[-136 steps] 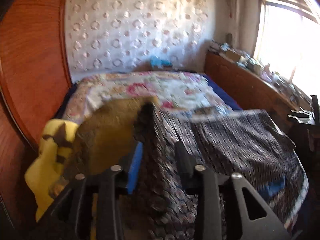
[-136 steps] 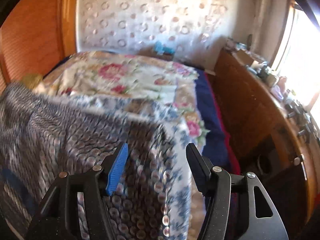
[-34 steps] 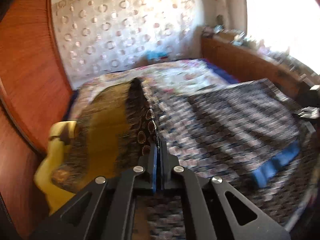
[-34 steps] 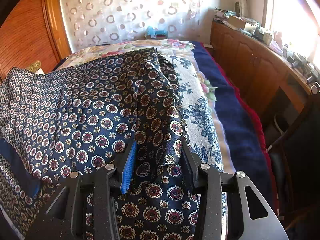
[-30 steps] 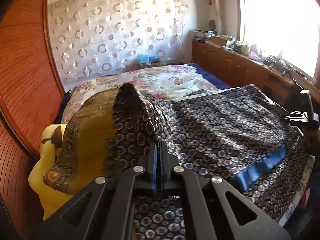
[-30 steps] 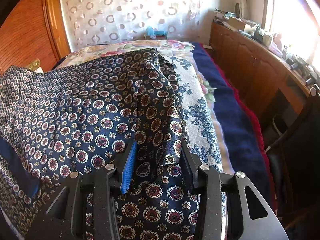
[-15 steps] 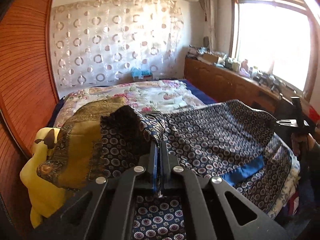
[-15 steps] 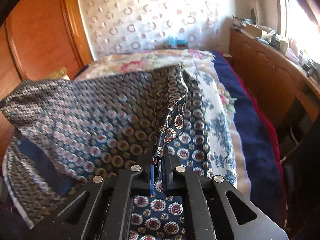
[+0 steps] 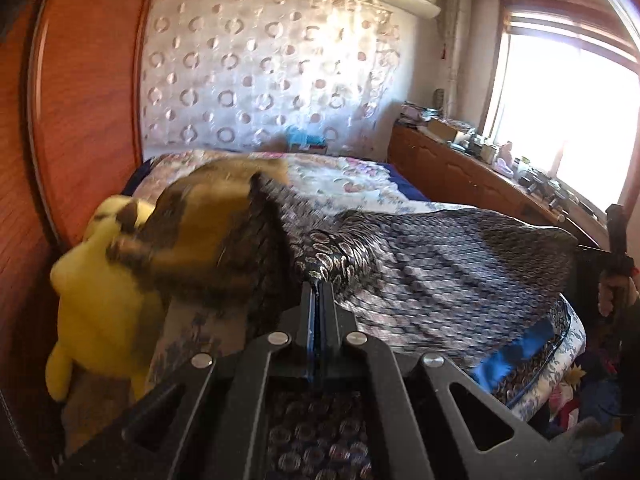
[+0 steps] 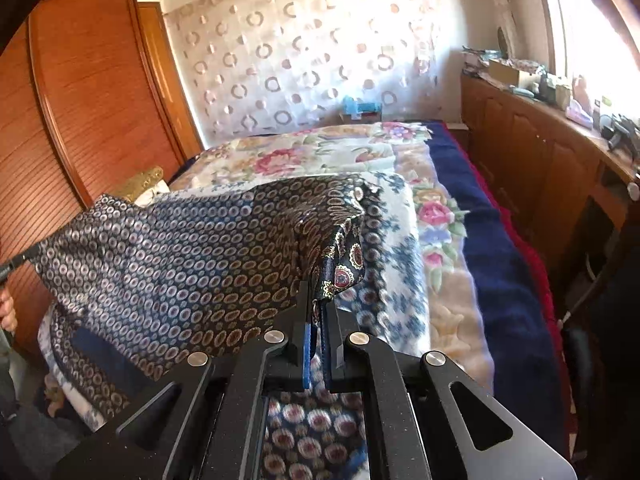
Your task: Fold small clothes
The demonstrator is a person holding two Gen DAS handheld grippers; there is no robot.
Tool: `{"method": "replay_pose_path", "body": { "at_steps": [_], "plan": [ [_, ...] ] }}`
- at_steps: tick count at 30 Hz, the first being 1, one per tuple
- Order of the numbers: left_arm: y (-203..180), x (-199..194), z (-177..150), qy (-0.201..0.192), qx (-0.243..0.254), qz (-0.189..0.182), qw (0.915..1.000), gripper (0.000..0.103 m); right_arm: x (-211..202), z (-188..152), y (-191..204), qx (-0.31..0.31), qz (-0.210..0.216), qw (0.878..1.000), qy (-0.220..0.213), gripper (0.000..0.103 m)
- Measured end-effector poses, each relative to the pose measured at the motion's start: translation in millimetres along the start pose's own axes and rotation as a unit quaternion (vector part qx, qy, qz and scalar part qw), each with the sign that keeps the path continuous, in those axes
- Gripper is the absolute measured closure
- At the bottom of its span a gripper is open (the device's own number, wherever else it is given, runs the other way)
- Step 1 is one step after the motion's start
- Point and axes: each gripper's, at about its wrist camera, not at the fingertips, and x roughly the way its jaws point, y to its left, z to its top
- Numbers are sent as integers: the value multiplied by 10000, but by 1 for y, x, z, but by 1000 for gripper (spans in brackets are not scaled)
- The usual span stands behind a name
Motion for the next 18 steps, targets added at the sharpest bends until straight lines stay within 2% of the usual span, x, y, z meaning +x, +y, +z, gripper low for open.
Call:
{"method": "replay_pose_path", "body": {
  "at_steps": [5,10,15,17,18],
  "plan": [
    [10,11,-26,287,-181,194,9992,103,-15,-14,-3,61,-31,10000,-6,102],
    [10,29,-43,589,-170,432,9972,103,7,-33,0,-112,-353,9984,418,102],
    [9,37,-51,740,-136,542,9957,98,16,-39,6,-255,-562,9967,533,101],
    [10,38,-54,773,-157,542,9954,95,15,-41,14,-436,-623,9958,519,99],
    [10,41,-55,805,-168,556,9951,92,13,-44,18,-487,-648,9954,503,94]
  ]
}}
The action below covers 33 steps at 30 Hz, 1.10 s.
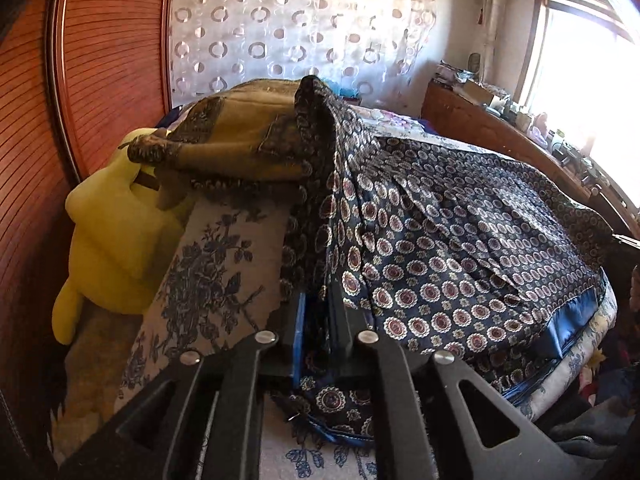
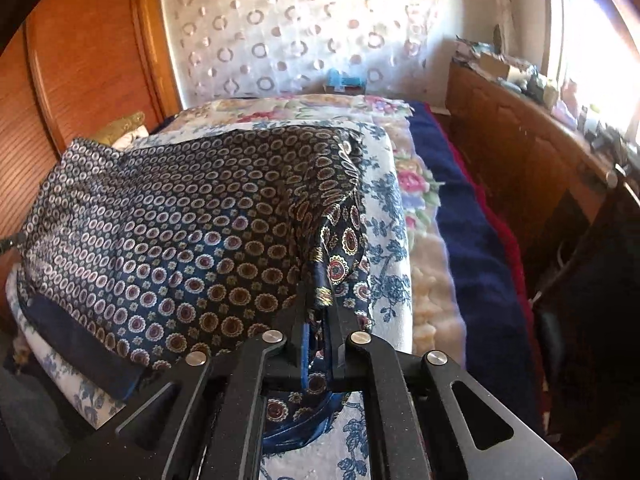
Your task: Fold small clothes
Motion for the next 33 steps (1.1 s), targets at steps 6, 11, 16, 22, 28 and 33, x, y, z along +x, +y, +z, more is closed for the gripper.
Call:
{"method": "replay_pose_path", "body": {
  "at_steps": [6,11,16,22,28,33],
  "plan": [
    [3,5,-6,147,44,78,9999,79,-14,2,16,-188,-112,9994,-270,54],
    [5,12,-9,282,53,151,9995,73,-21,8,38,-366,-84,9982,-478,42],
    [5,15,-12,336,44,219,9992,70,-20,13,62,-502,133,9968,-611,32],
    [2,16,-13,308,134,324,9989,70,-4,16,92,-736,461,9948,-539,30],
    [2,15,-14,234,109,328,9991,70,21,10,128,-960,757,9920,-315,30],
    [2,15,-15,229,97,307,9992,69,43,-2,155,-1108,919,9896,-40,30]
  ]
}}
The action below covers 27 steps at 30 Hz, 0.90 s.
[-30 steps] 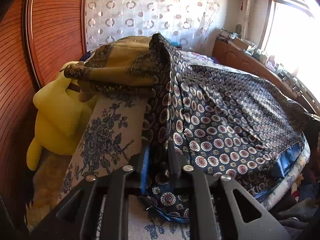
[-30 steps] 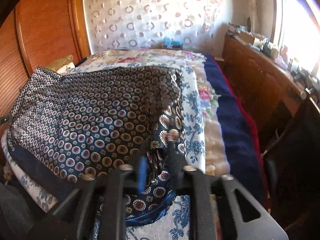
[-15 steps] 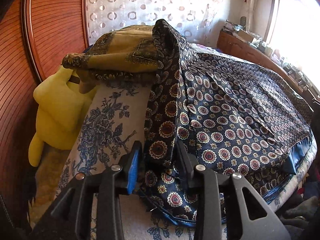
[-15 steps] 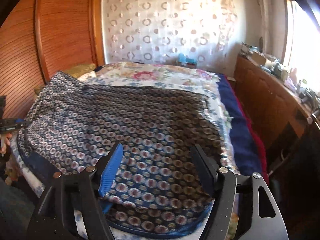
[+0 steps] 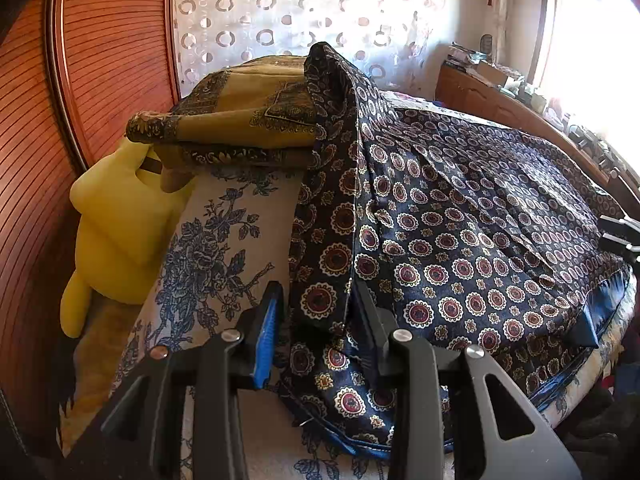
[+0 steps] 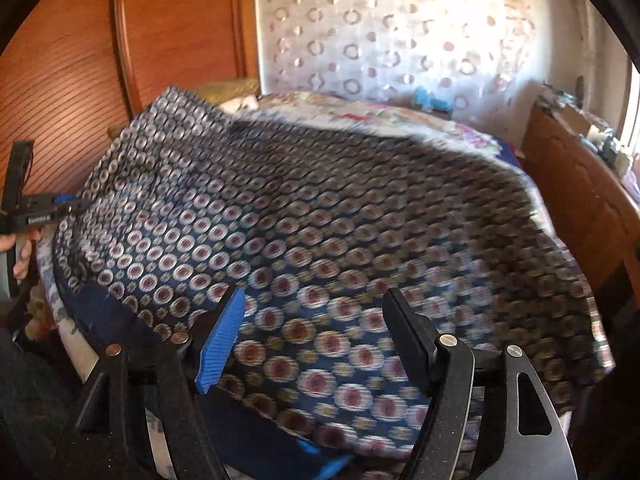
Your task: Fold small clothes
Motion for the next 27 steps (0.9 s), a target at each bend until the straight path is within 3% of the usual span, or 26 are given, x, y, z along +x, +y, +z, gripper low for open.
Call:
{"method": "replay_pose_path", "body": {
  "at_steps": [8,10,18,27],
  "plan": [
    [1,0,2,51,31,-27,10000,69,21,-10,19,-38,-149,9993,326,29],
    [2,1,5,79,25,-36,10000,69,24,-11,19,-17,-282,9988,405,22],
    [8,7,12,89,-72,-109,9999,69,29,-14,21,-64,-216,9985,491,12],
    [11,10,17,77,-132,-263,9995,69,29,-14,20,-67,-203,9985,495,11]
  ]
}}
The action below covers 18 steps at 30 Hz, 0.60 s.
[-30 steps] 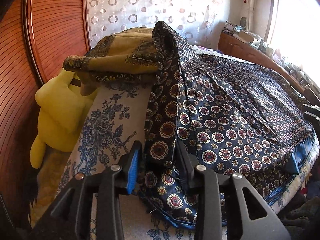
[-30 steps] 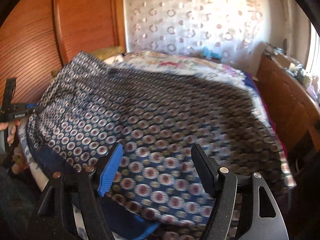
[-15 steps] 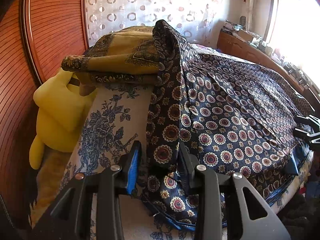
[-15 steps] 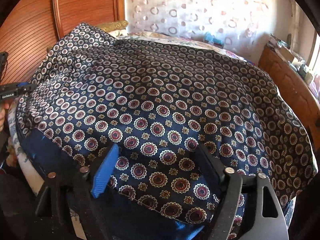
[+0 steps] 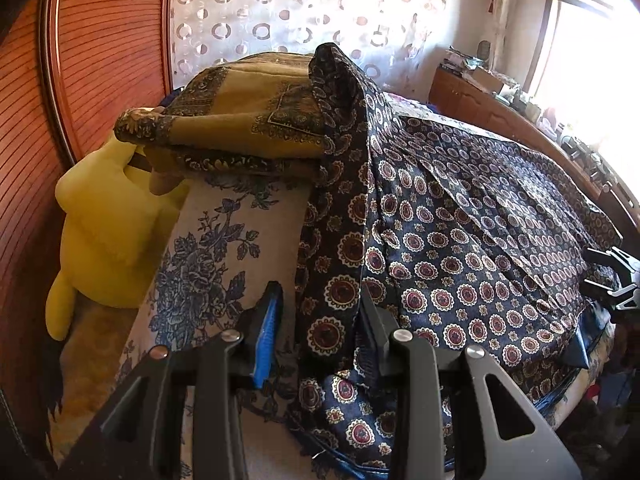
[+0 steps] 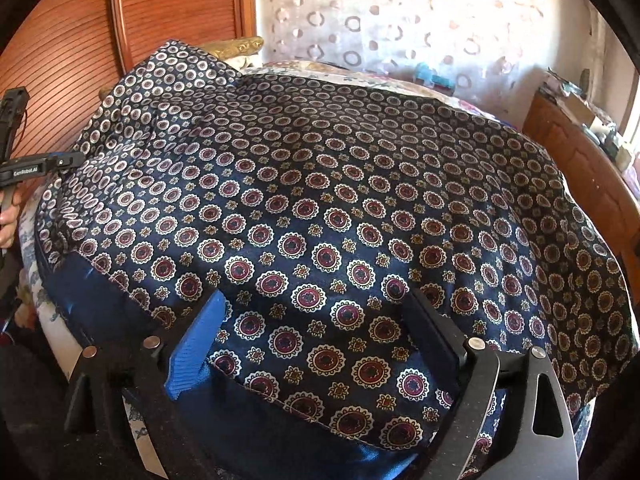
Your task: Fold small clothes
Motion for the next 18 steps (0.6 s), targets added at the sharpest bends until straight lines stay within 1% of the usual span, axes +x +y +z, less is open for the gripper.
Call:
{"method": "replay_pose_path", "body": {
  "at_steps": [5,6,7,8,9,10,11,13,16,18],
  "plan": [
    [-3,3,3,-2,41,7,10000,69,-1,0,0,-7,3,10000,9,10],
    [-5,5,3,-7,147,-51,9999,83,-1,0,1,-8,4,10000,9,9],
    [-7,6,3,-7,233,-138,9996,92,-1,0,1,-9,7,10000,11,9],
    [-8,8,4,11,311,-234,9992,99,-1,0,1,-8,6,10000,10,9],
    [-9,9,6,39,325,-266,9991,102,-1,0,1,-9,5,10000,10,9],
    [-10,9,7,55,327,-328,9989,103,-1,1,0,-9,4,10000,9,9],
    [-11,6,9,-10,325,-429,9986,103,-1,0,0,-8,7,10000,8,9],
    [-15,2,12,-97,309,-508,9982,103,-2,0,0,-6,-4,10000,5,9],
    [-25,-12,22,-346,258,-760,9962,103,-3,-1,3,-17,-87,10000,-13,9],
    [-37,-22,31,-510,340,-855,9945,103,-4,-1,6,-17,-198,9998,-26,9]
  ]
}}
